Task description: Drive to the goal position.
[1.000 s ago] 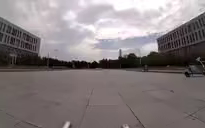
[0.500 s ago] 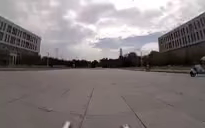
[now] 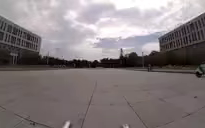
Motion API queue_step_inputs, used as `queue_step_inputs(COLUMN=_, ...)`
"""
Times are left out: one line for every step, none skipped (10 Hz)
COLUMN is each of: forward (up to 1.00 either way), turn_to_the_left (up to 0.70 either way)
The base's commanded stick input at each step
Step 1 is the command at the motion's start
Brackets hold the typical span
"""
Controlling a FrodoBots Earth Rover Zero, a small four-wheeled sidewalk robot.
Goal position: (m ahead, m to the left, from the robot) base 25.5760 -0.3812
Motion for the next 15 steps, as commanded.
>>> queue_step_inputs(forward=0.70, turn_to_the_left=0.00)
queue_step_inputs(forward=0.70, turn_to_the_left=0.00)
queue_step_inputs(forward=0.70, turn_to_the_left=0.00)
queue_step_inputs(forward=0.70, turn_to_the_left=0.00)
queue_step_inputs(forward=0.70, turn_to_the_left=0.00)
queue_step_inputs(forward=0.70, turn_to_the_left=0.00)
queue_step_inputs(forward=0.70, turn_to_the_left=0.00)
queue_step_inputs(forward=0.70, turn_to_the_left=0.00)
queue_step_inputs(forward=0.70, turn_to_the_left=0.00)
queue_step_inputs(forward=0.70, turn_to_the_left=0.00)
queue_step_inputs(forward=0.70, turn_to_the_left=0.00)
queue_step_inputs(forward=0.70, turn_to_the_left=0.00)
queue_step_inputs(forward=0.70, turn_to_the_left=0.00)
queue_step_inputs(forward=0.70, turn_to_the_left=0.00)
queue_step_inputs(forward=0.70, turn_to_the_left=0.00)
